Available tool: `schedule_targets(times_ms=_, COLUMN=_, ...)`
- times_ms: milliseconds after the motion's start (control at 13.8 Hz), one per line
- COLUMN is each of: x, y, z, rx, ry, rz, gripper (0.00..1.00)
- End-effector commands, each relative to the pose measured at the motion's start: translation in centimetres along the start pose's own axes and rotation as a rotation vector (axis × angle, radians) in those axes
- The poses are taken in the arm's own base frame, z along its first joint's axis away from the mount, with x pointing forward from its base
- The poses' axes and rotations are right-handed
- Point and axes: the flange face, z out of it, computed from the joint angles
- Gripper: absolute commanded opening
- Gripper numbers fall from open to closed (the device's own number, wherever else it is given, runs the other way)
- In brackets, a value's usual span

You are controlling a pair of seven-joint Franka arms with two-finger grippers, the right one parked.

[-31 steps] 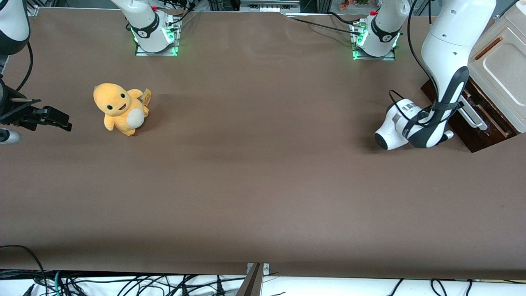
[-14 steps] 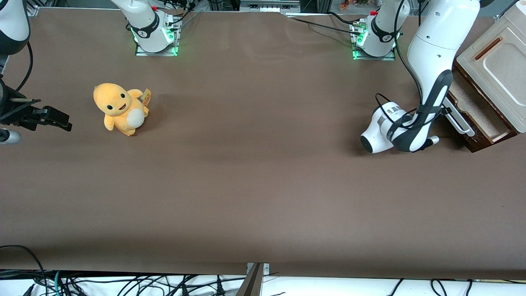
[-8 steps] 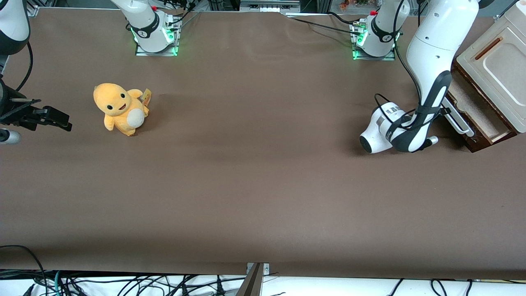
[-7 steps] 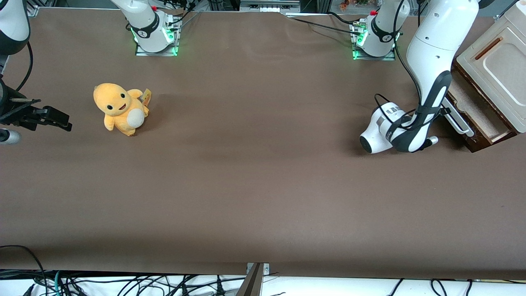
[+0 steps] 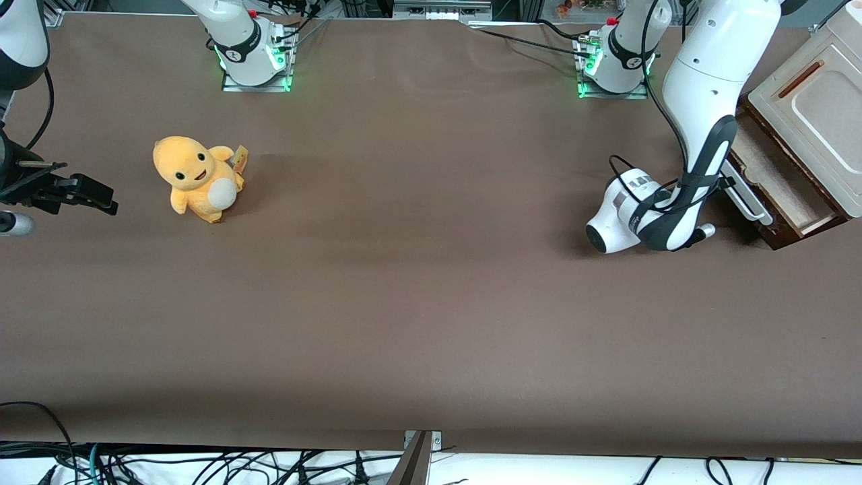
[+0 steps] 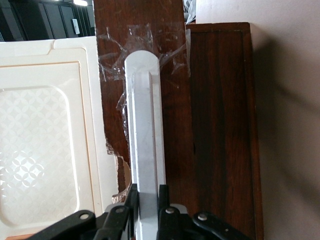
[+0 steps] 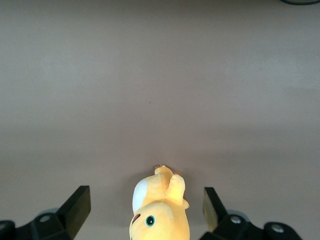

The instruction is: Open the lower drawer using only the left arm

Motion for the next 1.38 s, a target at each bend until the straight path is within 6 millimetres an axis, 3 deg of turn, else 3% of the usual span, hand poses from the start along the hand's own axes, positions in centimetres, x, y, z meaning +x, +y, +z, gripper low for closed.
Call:
schedule_targets(times_ms=0, x=-0.1, y=0.1, z=-0.8, rx=-0.001, ry=-0.040, rz=0.035, gripper=0.02)
schedule_targets(times_ms=145, x=-0.2, y=0.4, z=-0.7, rx=0.004, ry=-0.041, rz=0.037, gripper=0.04)
schedule_targets(times_ms=291, x=-0.2, y=0.5, z=-0.7, rx=0.004, ry=-0.041, rz=0.037, gripper=0.12)
schedule_targets(times_ms=364, x=-0.2, y=0.5, z=-0.6, rx=0.004, ry=-0.043, rz=0.038, gripper=0.47)
schedule_targets(times_ms=436, x=-0.2, y=0.5, z=-0.6, rx=0.004, ry=-0.043, rz=0.039, gripper=0.99)
schedule_targets(times_ms=1091, x=-0.1, y=0.1, z=-0.9, rx=0.003, ry=-0.036, rz=0.043, gripper=1.00)
schedule_targets(times_ms=1309, x=0.0, y=-0.5, z=-2.5, rx=-0.011, ry=-0.019, rz=0.034, gripper=1.00)
